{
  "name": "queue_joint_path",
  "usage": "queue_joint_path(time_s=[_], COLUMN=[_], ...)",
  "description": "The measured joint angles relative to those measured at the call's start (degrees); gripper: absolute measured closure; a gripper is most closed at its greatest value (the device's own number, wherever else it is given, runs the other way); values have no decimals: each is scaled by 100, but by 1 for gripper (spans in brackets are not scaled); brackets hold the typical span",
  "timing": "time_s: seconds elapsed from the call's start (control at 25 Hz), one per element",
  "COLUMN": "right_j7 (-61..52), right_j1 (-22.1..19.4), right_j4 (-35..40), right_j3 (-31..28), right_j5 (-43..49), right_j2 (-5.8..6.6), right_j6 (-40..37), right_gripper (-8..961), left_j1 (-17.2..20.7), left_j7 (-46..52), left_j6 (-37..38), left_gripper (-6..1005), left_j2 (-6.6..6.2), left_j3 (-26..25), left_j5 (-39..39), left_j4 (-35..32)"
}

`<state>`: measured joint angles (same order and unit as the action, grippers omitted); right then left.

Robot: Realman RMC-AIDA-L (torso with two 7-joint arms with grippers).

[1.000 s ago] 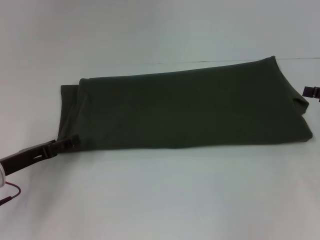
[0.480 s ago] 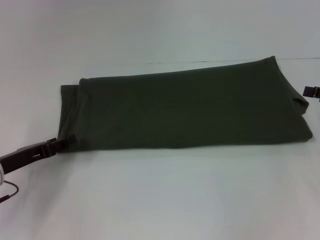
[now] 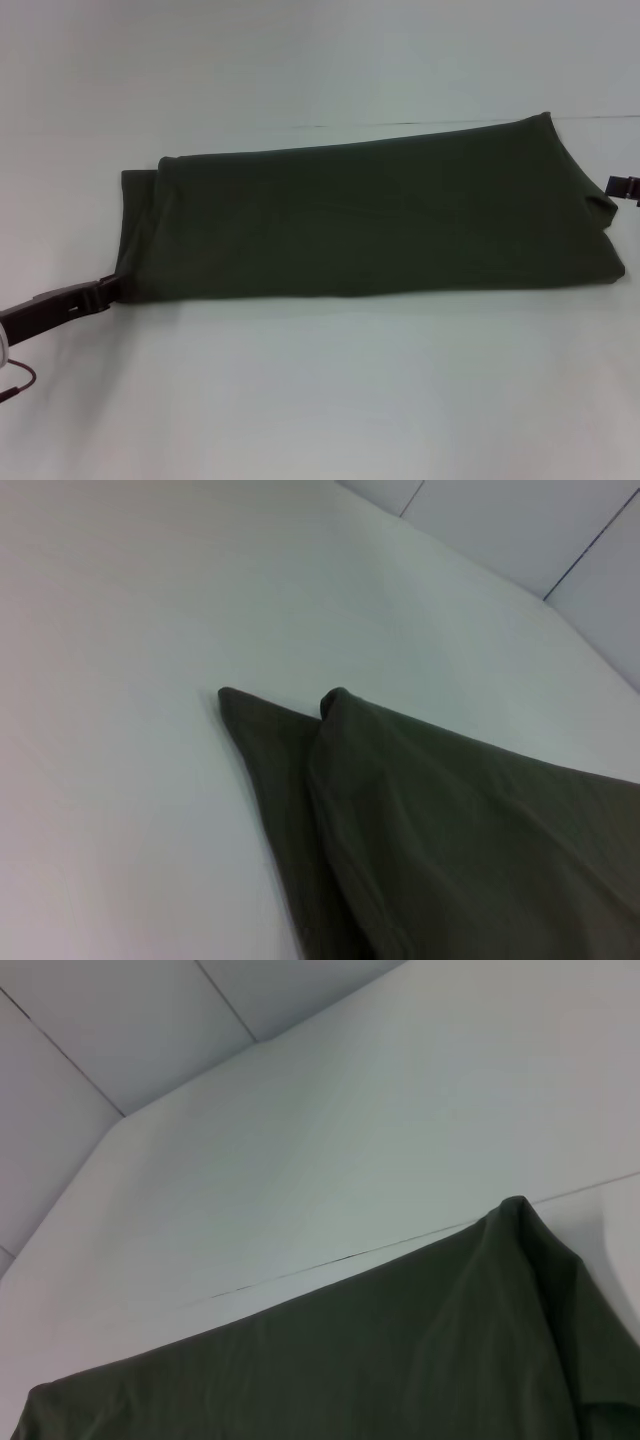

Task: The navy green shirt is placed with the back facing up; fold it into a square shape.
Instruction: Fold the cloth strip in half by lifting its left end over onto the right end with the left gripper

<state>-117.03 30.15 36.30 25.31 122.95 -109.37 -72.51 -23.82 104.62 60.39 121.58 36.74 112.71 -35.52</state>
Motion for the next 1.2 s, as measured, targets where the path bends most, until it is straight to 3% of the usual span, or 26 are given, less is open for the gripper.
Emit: queue_joint_path(time_s=[0.4,0.84,1.2], right_j7=[-16,-161,-202], right_j1=[-43,-209,-109], right_j4=[0,-58,-321], right_j3=[1,54,70], right_j5=[18,149,490], right_j2=[7,47,-3], right_j6=[19,69,186], right_gripper=[186,205,224], left_j1=[-14,38,25], left_j7=[10,14,15], left_j6=[-22,17,26], left_gripper=[953,998,998], left_j2=[-3,-37,-50], left_j3=[10,-34,-35], left_j5=[2,-6,-14], left_j4=[-19,-34,-43])
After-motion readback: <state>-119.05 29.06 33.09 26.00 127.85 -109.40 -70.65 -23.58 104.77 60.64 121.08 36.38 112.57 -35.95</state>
